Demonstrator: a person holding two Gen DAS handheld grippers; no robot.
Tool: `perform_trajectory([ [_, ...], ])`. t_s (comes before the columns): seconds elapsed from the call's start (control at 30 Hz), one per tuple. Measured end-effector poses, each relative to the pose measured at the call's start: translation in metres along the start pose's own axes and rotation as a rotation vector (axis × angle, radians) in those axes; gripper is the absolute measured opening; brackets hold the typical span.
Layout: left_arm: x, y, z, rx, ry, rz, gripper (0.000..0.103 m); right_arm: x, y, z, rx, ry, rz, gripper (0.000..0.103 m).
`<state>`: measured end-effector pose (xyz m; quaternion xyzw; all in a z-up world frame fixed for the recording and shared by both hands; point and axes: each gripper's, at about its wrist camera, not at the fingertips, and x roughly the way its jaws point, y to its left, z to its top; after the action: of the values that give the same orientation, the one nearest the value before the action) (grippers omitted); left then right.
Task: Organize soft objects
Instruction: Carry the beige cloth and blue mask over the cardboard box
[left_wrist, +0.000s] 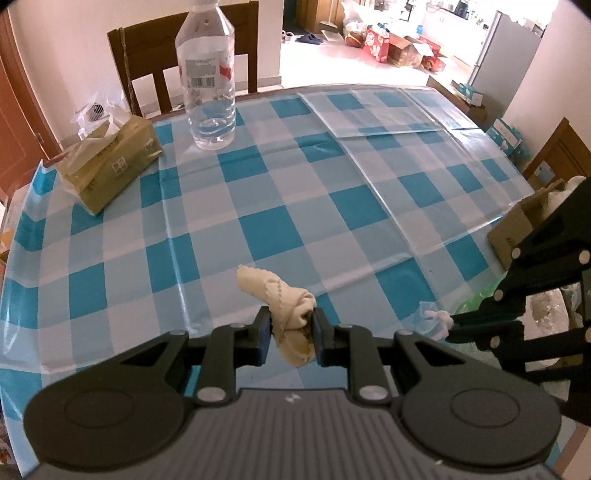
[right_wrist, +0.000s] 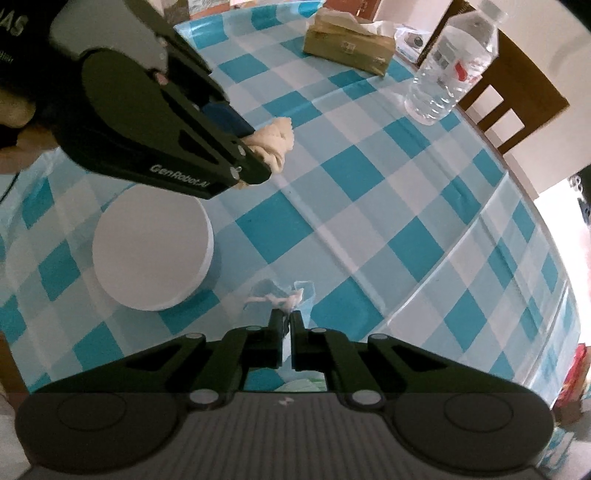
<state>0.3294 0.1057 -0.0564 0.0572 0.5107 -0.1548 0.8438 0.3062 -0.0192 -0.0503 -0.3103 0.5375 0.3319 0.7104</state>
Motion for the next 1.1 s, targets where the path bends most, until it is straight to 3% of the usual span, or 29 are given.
perform_trajectory([
  [0.23, -0.016, -0.010, -0.004, 0.038, -0.011, 0.002, 0.021, -0.025, 0.007, -0.011, 0.036, -0.054, 0.012, 0.005],
  [0.5, -0.049, -0.033, -0.019, 0.135, -0.020, -0.046, 0.021, -0.063, 0.027, -0.044, 0.111, -0.116, 0.025, 0.005],
  [0.83, -0.094, -0.090, -0.037, 0.295, -0.039, -0.120, 0.021, -0.099, 0.041, -0.117, 0.277, -0.164, 0.015, 0.005],
  [1.1, -0.102, -0.164, -0.036, 0.378, -0.049, -0.188, 0.021, -0.125, 0.020, -0.190, 0.399, -0.192, -0.034, 0.005],
])
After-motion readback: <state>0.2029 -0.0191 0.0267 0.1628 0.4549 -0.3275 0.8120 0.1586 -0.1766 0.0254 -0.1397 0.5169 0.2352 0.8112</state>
